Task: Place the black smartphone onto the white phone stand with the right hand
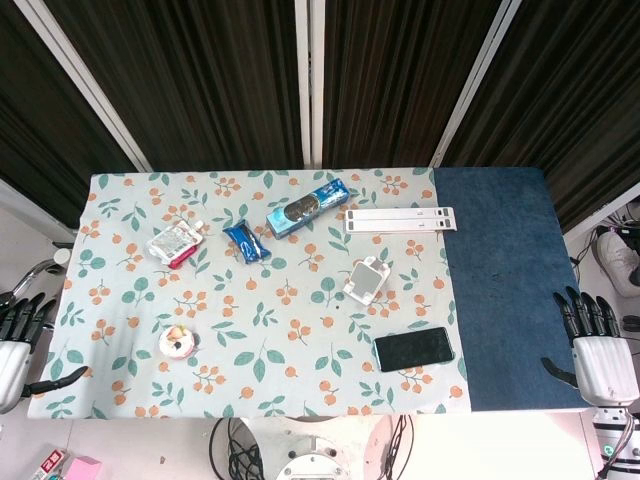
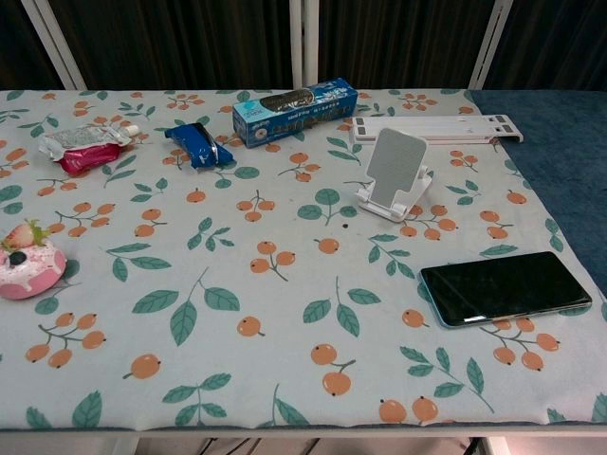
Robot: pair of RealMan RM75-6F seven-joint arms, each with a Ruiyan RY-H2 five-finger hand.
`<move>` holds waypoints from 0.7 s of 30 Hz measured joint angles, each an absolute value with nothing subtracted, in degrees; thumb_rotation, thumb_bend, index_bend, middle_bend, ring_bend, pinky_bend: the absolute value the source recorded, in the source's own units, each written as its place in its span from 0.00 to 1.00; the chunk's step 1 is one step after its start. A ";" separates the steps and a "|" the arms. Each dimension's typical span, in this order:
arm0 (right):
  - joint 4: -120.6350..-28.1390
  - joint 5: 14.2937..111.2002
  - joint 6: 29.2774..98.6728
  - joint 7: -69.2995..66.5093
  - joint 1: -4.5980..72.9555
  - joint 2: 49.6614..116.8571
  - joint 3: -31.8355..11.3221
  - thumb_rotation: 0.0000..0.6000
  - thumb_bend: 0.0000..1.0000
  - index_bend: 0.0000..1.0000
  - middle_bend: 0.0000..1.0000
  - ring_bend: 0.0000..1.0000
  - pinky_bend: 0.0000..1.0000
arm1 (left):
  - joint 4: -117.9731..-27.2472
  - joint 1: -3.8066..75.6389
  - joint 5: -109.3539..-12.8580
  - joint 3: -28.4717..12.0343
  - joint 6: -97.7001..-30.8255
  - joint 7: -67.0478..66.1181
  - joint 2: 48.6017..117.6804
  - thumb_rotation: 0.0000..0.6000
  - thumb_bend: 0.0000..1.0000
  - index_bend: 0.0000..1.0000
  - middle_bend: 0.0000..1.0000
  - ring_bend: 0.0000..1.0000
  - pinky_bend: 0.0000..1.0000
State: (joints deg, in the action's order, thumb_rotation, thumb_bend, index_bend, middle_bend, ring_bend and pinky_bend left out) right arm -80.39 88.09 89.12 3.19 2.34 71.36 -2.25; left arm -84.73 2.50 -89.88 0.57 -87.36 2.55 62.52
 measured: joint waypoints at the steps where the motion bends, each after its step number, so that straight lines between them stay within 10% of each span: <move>1: -80.50 88.03 88.84 2.98 2.38 71.26 -2.24 1.00 0.00 0.00 0.00 0.00 0.00 | -84.76 2.48 -89.91 0.58 -87.40 2.53 62.52 0.34 0.00 0.05 0.00 0.00 0.12; 21: -93.60 87.16 77.32 6.67 6.07 62.30 -0.44 1.00 0.00 0.00 0.00 0.00 0.00 | -84.24 2.38 -90.27 0.76 -87.63 3.57 63.57 0.34 0.00 0.05 0.00 0.00 0.12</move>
State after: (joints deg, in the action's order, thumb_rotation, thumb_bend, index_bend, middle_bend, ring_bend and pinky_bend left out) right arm -93.60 87.16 77.32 6.67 6.07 62.30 -0.44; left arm -84.24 2.38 -90.27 0.76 -87.63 3.57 63.57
